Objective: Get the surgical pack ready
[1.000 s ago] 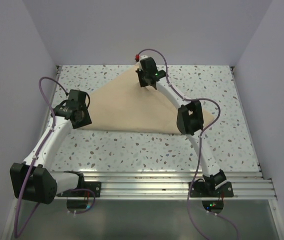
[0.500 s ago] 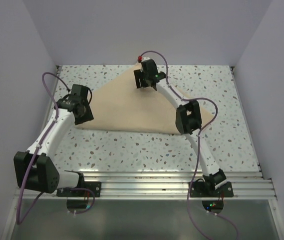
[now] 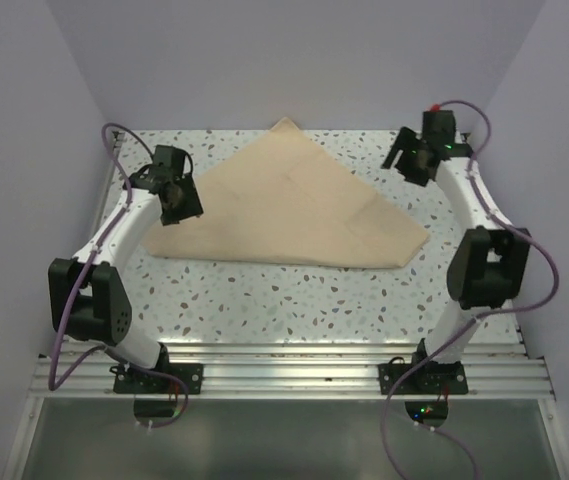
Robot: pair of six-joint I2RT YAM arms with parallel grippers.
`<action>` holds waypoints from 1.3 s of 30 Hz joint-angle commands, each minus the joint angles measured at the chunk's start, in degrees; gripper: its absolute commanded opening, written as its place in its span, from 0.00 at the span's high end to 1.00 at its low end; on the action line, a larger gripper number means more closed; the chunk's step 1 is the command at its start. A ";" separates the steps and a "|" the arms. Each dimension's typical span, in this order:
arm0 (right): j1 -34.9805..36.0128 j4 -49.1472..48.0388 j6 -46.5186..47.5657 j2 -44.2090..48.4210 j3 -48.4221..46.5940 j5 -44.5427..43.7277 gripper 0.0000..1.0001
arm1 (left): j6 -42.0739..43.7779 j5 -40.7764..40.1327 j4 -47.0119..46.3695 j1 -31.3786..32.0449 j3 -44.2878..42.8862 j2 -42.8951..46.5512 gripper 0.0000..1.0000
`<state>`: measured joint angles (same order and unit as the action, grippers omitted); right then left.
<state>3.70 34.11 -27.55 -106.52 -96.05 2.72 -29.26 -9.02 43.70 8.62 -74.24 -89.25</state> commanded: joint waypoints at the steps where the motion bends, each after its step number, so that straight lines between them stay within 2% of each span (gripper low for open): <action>1: -6.05 4.29 -2.25 10.70 11.39 5.98 0.28 | 1.39 2.95 -4.06 -0.54 -1.44 -1.01 0.44; 4: -10.11 4.13 -0.05 13.71 17.55 9.39 0.25 | 1.57 3.56 -5.38 -0.80 -1.44 -2.76 0.44; 10: -13.46 4.39 0.57 8.09 19.76 10.37 0.25 | 1.04 4.44 -5.29 -1.06 -4.07 -6.02 0.44; 12: -15.04 2.81 -1.01 8.08 22.30 11.68 0.26 | 1.13 7.25 -6.52 -1.06 -3.55 -5.93 0.44; 15: -15.83 1.22 -1.54 8.43 25.29 12.92 0.27 | 0.34 15.50 -10.91 -0.10 -1.45 -5.32 0.52; 19: -16.01 2.89 -0.66 9.66 27.49 12.66 0.27 | -0.28 18.68 -12.85 5.25 -1.18 -4.36 0.59; 22: -17.15 2.72 -0.14 10.89 30.48 13.19 0.27 | -0.19 25.16 -18.72 8.51 1.19 -3.12 0.60; 24: -18.64 2.46 0.57 11.42 32.24 13.97 0.28 | -0.89 31.65 -21.38 10.17 0.59 -4.52 0.66; 29: -22.51 0.00 2.59 10.38 34.00 17.30 0.28 | -0.45 32.31 -20.24 14.22 -1.87 -8.83 0.72; 34: -23.13 -3.51 5.05 7.56 34.53 18.73 0.31 | -0.37 32.75 -20.15 15.46 -2.75 -9.71 0.72; 39: -24.62 -9.49 2.77 2.56 35.40 20.57 0.34 | 0.07 31.78 -19.18 15.99 -3.02 -9.54 0.71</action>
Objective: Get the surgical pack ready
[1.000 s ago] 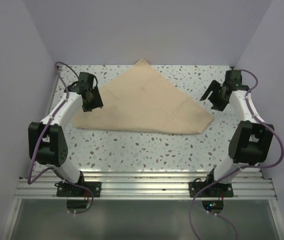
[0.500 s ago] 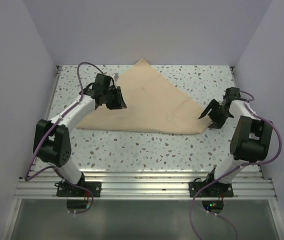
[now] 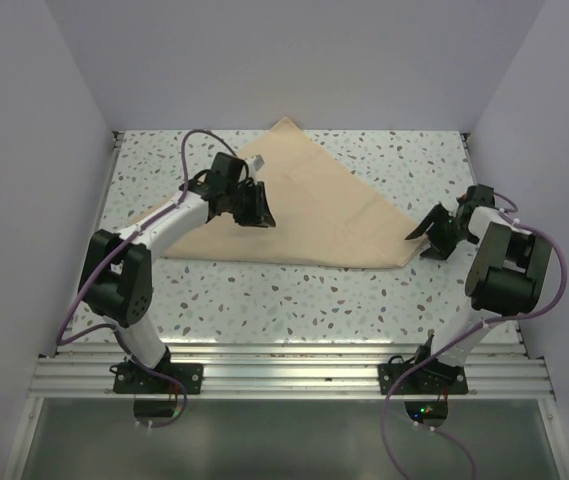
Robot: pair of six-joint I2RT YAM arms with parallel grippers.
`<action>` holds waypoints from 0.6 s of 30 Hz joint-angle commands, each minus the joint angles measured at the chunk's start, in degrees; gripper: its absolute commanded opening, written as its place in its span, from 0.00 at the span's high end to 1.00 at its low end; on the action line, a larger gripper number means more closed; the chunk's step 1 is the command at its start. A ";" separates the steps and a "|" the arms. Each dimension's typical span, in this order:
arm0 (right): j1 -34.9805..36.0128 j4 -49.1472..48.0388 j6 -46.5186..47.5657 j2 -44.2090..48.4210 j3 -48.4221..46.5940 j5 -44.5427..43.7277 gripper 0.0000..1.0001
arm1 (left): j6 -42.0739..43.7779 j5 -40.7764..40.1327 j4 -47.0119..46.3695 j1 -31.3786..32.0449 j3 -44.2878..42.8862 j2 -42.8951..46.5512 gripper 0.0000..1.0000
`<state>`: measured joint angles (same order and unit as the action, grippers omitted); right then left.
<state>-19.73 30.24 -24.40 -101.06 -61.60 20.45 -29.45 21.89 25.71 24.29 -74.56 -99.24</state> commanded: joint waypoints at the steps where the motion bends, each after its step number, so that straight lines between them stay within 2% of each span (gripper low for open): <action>1: -1.19 -6.67 -0.64 -3.61 0.52 2.50 0.35 | 0.45 0.44 -0.32 0.32 -2.78 0.45 0.72; 10: -1.54 -8.97 -0.47 -9.85 -0.10 -0.32 0.38 | 2.29 -5.19 3.81 0.05 -6.46 0.80 0.70; 18: -3.74 -10.54 0.50 -10.74 0.51 -0.32 0.42 | 3.00 -5.54 5.66 -0.65 -7.70 -0.07 0.69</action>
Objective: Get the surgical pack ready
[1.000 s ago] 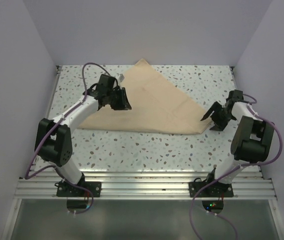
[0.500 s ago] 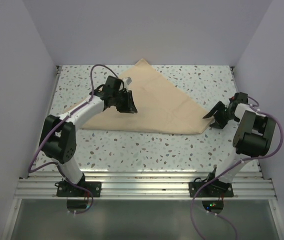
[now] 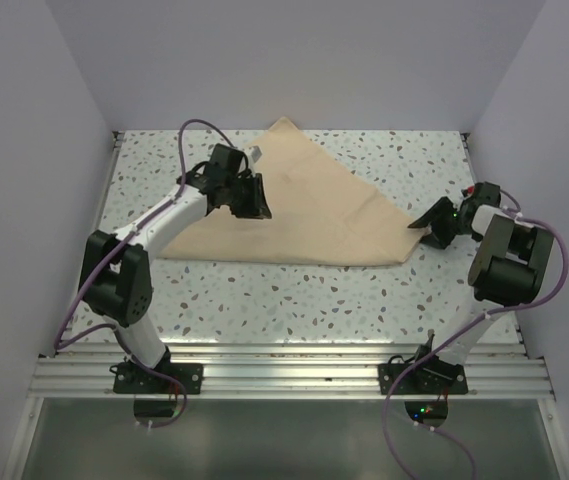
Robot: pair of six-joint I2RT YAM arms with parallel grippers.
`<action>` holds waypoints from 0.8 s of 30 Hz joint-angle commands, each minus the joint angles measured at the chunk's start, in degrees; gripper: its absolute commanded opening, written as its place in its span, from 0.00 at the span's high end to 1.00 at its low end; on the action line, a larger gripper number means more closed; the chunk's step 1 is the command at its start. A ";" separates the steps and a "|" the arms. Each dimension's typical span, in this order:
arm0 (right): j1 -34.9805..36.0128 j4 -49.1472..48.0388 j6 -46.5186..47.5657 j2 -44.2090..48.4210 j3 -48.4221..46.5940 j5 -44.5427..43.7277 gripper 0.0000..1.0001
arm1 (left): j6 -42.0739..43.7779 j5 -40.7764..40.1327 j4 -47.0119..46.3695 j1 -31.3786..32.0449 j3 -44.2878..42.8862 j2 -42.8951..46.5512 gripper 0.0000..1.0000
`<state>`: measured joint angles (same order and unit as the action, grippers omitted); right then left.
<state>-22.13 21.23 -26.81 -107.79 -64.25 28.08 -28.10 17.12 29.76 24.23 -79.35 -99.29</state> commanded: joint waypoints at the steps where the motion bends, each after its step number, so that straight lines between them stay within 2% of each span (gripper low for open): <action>1: -1.42 -1.81 3.68 -4.10 3.25 -7.25 0.43 | 1.73 -0.95 1.79 -0.76 -3.00 -0.03 0.69; 11: -1.78 -0.84 1.76 -6.03 1.32 -6.72 0.59 | 1.99 -1.21 1.79 -1.73 -2.83 -0.12 0.69; 15: -1.78 -0.76 1.67 -7.43 0.00 -6.01 0.78 | 1.64 -2.44 2.14 -2.87 -2.39 0.76 0.68; 17: -1.86 -0.58 1.50 -7.26 -0.35 -5.84 0.81 | 1.03 -6.03 3.28 -4.01 -3.09 1.02 0.67; 18: -1.78 -0.32 1.23 -7.00 -0.35 -5.49 0.88 | 0.07 -8.14 5.38 -5.32 -3.52 1.11 0.67; 19: -1.78 0.03 1.23 -6.04 -0.44 -5.14 0.92 | -0.46 -13.03 6.88 -6.38 -4.83 1.02 0.67; 20: -1.69 0.30 1.14 -5.16 -0.44 -4.70 0.93 | -0.99 -15.17 8.63 -7.60 -5.46 1.20 0.67; 21: -1.51 0.82 0.80 -4.19 -0.53 -4.35 0.99 | -1.26 -16.67 10.48 -9.18 -5.81 1.46 0.67; 24: 0.06 2.49 0.53 0.99 -1.66 -4.96 1.00 | -0.73 -20.37 10.15 -16.48 -4.50 3.57 0.66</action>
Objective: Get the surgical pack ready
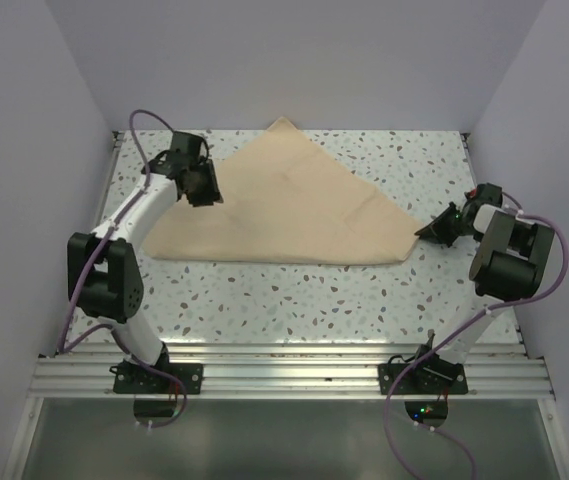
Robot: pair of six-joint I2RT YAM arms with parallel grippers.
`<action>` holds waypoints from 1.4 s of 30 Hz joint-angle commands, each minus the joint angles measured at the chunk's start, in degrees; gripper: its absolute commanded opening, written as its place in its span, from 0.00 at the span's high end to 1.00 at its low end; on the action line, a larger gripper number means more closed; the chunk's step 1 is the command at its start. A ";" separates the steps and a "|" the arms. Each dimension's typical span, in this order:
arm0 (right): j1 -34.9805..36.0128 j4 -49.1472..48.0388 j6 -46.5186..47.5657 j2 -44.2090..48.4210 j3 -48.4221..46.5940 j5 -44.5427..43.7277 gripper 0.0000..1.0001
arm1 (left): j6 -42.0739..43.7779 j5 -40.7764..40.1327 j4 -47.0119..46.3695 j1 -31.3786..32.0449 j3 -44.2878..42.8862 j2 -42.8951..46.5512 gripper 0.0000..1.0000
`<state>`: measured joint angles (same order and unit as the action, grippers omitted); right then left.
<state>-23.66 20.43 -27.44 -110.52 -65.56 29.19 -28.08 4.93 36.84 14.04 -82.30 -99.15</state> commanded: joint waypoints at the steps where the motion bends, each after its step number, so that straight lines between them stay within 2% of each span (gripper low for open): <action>1: 2.03 4.00 1.08 4.60 -0.79 -6.25 1.00 | 0.03 -9.31 2.98 -9.35 -1.11 3.88 0.66; 4: 3.70 5.06 -0.50 7.59 -2.02 -5.55 1.00 | 1.00 -8.98 3.76 -13.67 -1.11 3.18 0.62; 6: 5.72 6.63 -1.12 8.92 -3.60 -5.28 1.00 | 1.70 -8.01 3.42 -13.96 -1.02 3.18 0.62; 9: 8.98 9.18 -1.47 10.14 -6.59 -5.64 1.00 | 1.36 1.54 -1.39 -13.96 1.69 4.58 0.67; 10: 9.68 9.45 -1.91 10.50 -7.03 -5.55 1.00 | 0.92 9.32 -3.33 -13.61 4.32 5.28 0.70; 13: 11.88 10.95 -2.79 11.73 -8.79 -5.20 1.00 | -1.01 16.93 -8.62 -7.38 7.85 7.12 0.75; 15: 12.94 11.65 -3.84 12.52 -9.23 -4.59 1.00 | -2.50 16.87 -10.55 -0.64 8.38 7.66 0.78; 18: 13.46 13.05 -4.38 14.10 -9.67 -4.32 1.00 | -4.35 19.41 -14.86 6.23 9.10 7.23 0.79; 23: 14.51 14.12 -5.25 15.86 -10.99 -3.00 1.00 | -3.83 18.98 -10.65 14.42 1.98 -1.64 0.94; 27: 15.22 14.38 -6.31 16.83 -12.31 -2.56 1.00 | -4.97 18.80 -11.17 18.82 -0.48 -5.43 1.00; 33: 15.31 14.12 -6.83 17.71 -12.84 -2.39 1.00 | -5.67 17.23 -9.95 24.26 -5.84 -11.58 1.00; 40: 15.49 13.76 -7.01 19.28 -11.61 -2.65 1.00 | -9.01 8.45 -6.09 28.32 -11.29 -18.16 1.00; 42: 15.40 13.85 -7.10 19.64 -11.17 -2.39 1.00 | -9.89 5.20 -1.00 30.33 -16.19 -20.63 1.00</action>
<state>-8.36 33.91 -33.50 -94.59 -76.25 25.15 -35.22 15.84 30.61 42.83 -92.16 -116.66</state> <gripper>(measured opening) 0.029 0.006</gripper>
